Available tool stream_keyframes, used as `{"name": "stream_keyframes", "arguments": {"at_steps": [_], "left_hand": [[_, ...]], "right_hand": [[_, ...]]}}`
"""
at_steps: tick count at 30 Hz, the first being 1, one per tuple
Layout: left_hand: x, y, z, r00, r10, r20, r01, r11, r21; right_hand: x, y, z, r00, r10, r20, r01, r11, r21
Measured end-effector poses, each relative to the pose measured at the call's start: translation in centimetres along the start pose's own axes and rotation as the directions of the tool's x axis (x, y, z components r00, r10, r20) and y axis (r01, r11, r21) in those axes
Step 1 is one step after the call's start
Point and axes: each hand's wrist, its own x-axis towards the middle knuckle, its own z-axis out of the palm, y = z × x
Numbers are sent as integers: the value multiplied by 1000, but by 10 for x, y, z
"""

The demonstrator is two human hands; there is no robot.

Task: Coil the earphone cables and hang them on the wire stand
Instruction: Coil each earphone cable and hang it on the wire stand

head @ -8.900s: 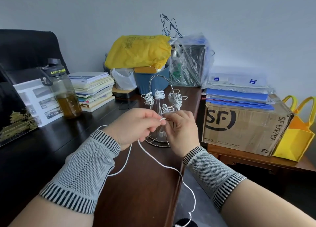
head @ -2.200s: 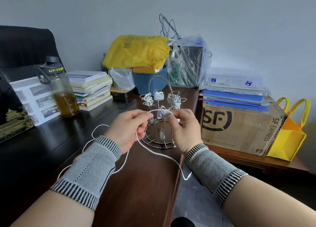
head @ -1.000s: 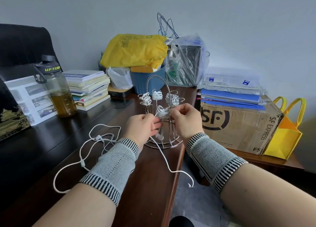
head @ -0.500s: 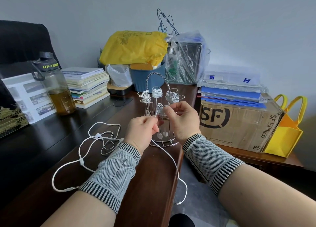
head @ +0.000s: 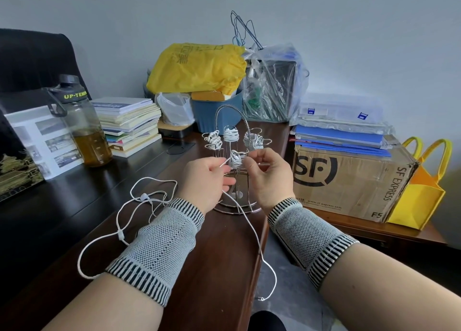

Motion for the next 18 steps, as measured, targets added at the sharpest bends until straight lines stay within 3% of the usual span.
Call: {"name": "stream_keyframes", "arguments": {"at_steps": [10,18], "left_hand": [[11,0,8,985,124,-118,-88,958,272],[11,-4,8,997,-12,-80,19,996,88]], "right_hand": [[-3,-3,-4,999,17,38,-18,999,35],[-2,-2,-1,999,50,-1,-50,998,50]]}}
